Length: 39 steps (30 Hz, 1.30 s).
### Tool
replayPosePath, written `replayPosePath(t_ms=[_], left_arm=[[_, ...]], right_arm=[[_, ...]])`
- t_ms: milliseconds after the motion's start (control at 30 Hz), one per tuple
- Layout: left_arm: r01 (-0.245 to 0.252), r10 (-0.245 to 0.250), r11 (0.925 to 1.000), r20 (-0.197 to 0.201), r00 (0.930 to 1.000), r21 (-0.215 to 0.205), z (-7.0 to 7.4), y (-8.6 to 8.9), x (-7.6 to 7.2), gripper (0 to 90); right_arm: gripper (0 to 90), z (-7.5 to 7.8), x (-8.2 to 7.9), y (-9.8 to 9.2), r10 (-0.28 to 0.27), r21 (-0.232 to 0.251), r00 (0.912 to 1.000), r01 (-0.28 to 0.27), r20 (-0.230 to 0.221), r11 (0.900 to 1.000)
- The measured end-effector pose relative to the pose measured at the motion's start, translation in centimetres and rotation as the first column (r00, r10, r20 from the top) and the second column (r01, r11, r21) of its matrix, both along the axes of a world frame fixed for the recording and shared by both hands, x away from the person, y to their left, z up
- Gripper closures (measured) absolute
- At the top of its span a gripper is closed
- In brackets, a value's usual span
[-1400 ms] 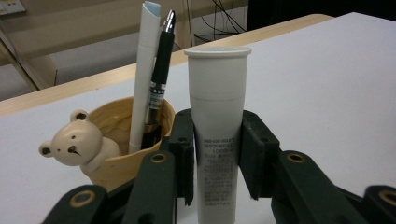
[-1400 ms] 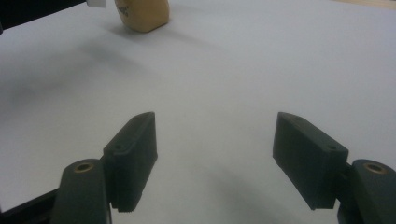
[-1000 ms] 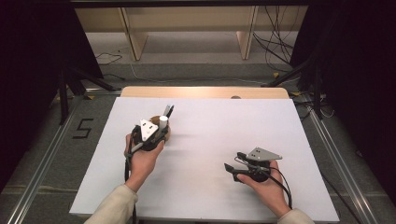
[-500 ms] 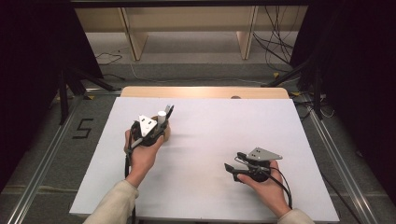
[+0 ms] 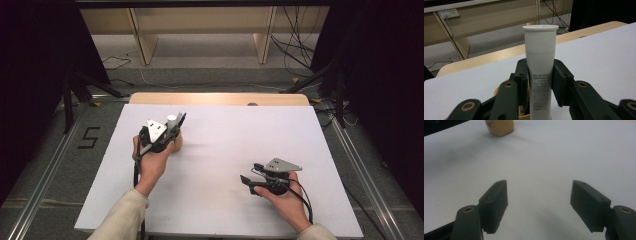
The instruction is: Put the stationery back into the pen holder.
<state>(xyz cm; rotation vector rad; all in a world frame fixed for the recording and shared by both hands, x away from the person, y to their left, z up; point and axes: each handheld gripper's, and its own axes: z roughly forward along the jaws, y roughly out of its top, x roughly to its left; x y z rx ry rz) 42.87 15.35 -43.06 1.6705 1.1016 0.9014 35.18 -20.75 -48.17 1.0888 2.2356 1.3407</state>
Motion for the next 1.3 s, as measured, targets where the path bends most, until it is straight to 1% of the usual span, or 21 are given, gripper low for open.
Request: replayPosePath(t_ms=[500, 567, 1033, 1300], left_arm=[[-0.021, 0.021, 0.9996, 0.040, 0.9990, -0.017, -0.4, 0.2, 1.0, 68.8], [-0.022, 0.022, 0.9997, 0.044, 0.9988, -0.009, -0.5, 0.1, 1.1, 68.8], [-0.038, 0.038, 0.9993, 0.042, 0.9984, 0.001, -1.1, 0.2, 1.4, 68.7], [-0.037, 0.036, 0.9992, 0.036, 0.9987, 0.017, -1.6, 0.1, 1.5, 68.6]], right_arm=[[30.5, -0.1, 0.0, 0.1, 0.000, 0.003, 1.0000, 0.000, -0.003, 1.000], [30.5, -0.1, 0.0, 0.0, -0.001, 0.004, 1.0000, 0.001, -0.003, 1.000], [30.5, 0.0, 0.0, 0.0, 0.000, 0.005, 1.0000, 0.000, -0.003, 1.000], [30.5, 0.0, 0.0, 0.0, 0.001, 0.004, 1.0000, -0.001, -0.003, 1.000]])
